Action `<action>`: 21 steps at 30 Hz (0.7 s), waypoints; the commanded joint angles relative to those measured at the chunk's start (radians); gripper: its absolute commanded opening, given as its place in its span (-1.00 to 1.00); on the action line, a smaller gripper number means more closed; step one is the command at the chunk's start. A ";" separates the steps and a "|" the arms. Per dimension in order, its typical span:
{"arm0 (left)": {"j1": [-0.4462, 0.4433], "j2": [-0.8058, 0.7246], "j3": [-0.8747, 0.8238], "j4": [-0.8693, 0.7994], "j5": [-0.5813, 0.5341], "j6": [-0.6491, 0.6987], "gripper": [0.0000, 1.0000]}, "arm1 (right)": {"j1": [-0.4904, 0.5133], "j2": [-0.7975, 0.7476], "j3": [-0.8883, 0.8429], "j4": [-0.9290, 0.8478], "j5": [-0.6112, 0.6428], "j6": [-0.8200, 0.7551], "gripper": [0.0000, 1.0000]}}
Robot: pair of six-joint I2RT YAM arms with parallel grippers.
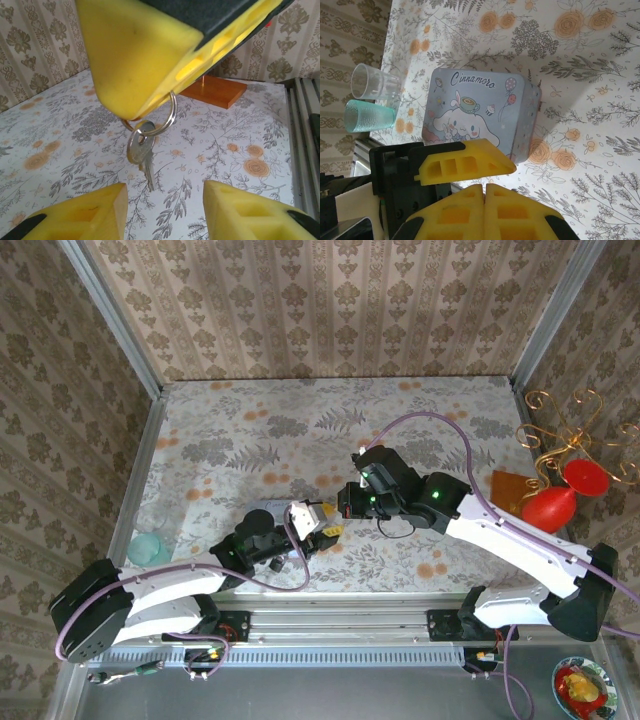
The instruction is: Unlock the padlock with the key
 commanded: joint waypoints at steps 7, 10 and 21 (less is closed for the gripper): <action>0.028 -0.010 0.016 0.062 0.055 -0.036 -0.36 | 0.006 -0.021 -0.019 0.043 -0.029 -0.006 -1.00; 0.041 -0.015 0.015 0.060 0.071 -0.037 -0.50 | 0.006 -0.019 -0.019 0.043 -0.024 0.000 -1.00; 0.067 -0.025 0.005 0.062 0.128 -0.038 -0.88 | 0.006 -0.022 -0.022 0.039 0.005 0.009 -1.00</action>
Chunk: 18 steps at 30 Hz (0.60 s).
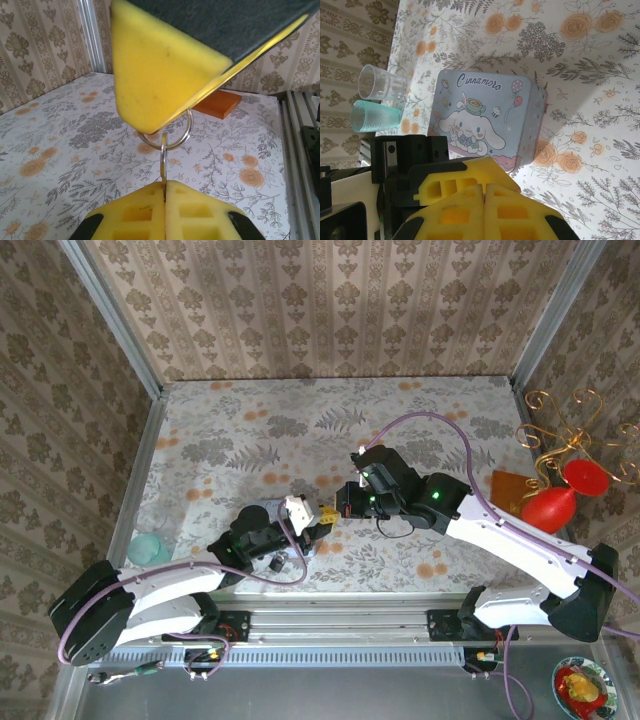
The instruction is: Unlock the padlock with the key
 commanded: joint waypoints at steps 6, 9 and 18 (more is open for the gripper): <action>0.014 -0.042 -0.006 0.016 0.014 0.029 -1.00 | 0.006 -0.035 -0.028 0.013 0.035 0.026 -0.88; 0.047 -0.051 -0.005 -0.003 0.020 0.062 -1.00 | 0.004 -0.041 -0.038 0.020 0.043 0.043 -0.58; 0.122 0.010 0.107 -0.182 -0.103 0.236 -1.00 | -0.033 -0.088 -0.141 0.130 0.082 0.187 0.06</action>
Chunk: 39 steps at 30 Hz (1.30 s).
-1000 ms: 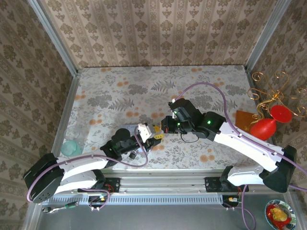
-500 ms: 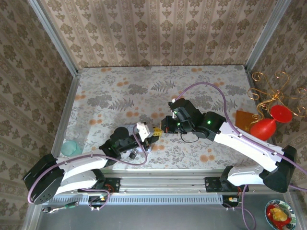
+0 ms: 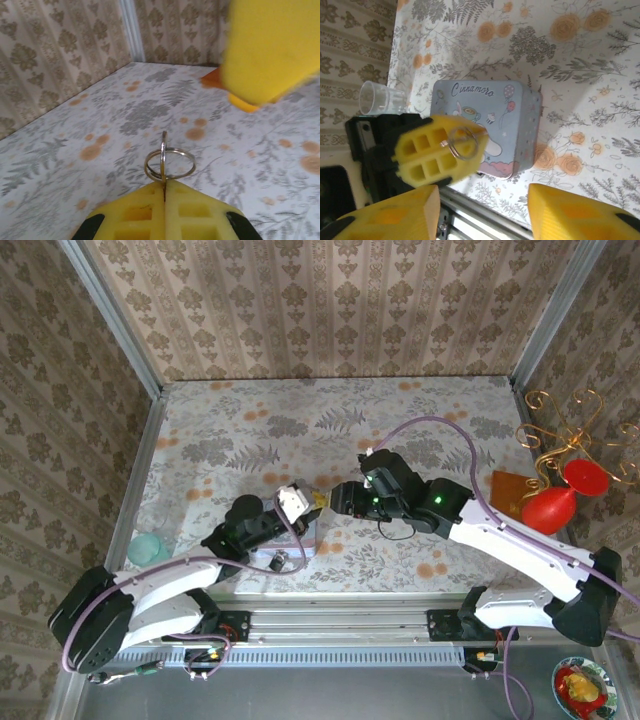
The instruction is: Unlock the padlock with the key
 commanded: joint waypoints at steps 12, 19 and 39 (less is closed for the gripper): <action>-0.033 0.052 0.133 -0.244 -0.039 0.306 -1.00 | -0.088 -0.162 -0.338 0.496 -0.059 0.447 -0.04; -0.063 0.058 0.161 -0.323 -0.019 0.361 -1.00 | -0.088 -0.113 -0.362 0.559 -0.144 0.462 -0.07; -0.090 0.059 0.176 -0.332 -0.033 0.358 -1.00 | -0.080 -0.112 -0.423 0.532 -0.159 0.471 -0.33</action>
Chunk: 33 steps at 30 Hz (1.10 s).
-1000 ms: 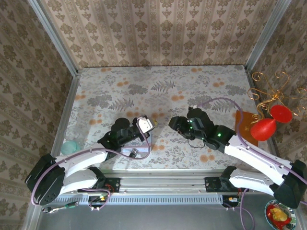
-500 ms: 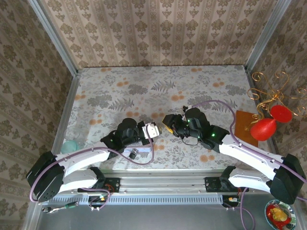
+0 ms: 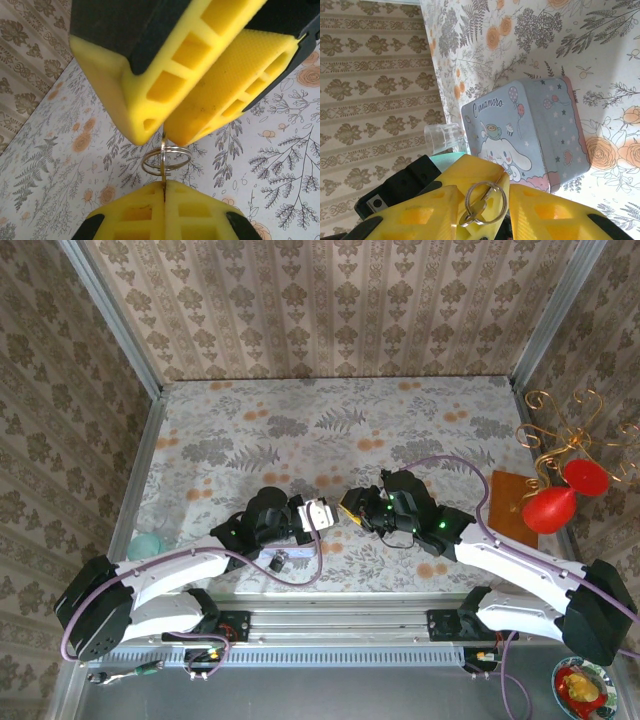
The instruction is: Unlock the padlock with the key
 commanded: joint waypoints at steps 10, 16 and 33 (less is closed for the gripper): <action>-0.002 0.028 0.033 0.027 -0.020 0.018 -1.00 | 0.010 0.017 -0.002 0.017 -0.032 0.016 -0.42; -0.004 0.028 0.029 0.038 -0.023 0.017 -1.00 | 0.013 0.047 0.013 0.026 -0.049 0.013 -0.43; -0.011 0.009 0.011 0.044 -0.041 0.007 -1.00 | 0.025 0.036 0.010 -0.001 -0.016 -0.010 -0.74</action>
